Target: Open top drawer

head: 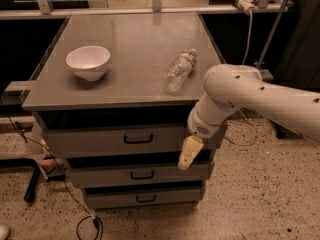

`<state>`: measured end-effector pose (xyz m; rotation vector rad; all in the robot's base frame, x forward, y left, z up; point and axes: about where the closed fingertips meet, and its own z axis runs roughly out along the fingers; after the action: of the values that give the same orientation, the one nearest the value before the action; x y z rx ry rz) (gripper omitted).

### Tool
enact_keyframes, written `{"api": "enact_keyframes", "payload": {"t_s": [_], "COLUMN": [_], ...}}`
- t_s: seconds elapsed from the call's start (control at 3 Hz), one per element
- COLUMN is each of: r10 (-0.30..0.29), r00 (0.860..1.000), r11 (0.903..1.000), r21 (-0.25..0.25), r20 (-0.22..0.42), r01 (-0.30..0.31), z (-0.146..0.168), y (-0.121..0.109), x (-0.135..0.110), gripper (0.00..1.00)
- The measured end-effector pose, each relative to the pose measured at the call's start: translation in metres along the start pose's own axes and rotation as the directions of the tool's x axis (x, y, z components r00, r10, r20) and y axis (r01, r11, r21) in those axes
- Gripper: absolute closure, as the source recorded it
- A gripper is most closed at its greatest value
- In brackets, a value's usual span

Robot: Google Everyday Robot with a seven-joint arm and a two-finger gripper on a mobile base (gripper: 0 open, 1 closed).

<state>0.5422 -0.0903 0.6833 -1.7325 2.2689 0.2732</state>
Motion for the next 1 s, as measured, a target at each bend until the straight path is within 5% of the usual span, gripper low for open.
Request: {"api": "enact_keyframes", "payload": {"t_s": [1.0], "r10": [0.005], "r00": [0.999], "r11": [0.9988], "r21": [-0.049], "r20": [-0.048], "r01": [-0.007], "z": [0.005], "y": [0.028], "x": [0.017], "gripper": [0.0]}}
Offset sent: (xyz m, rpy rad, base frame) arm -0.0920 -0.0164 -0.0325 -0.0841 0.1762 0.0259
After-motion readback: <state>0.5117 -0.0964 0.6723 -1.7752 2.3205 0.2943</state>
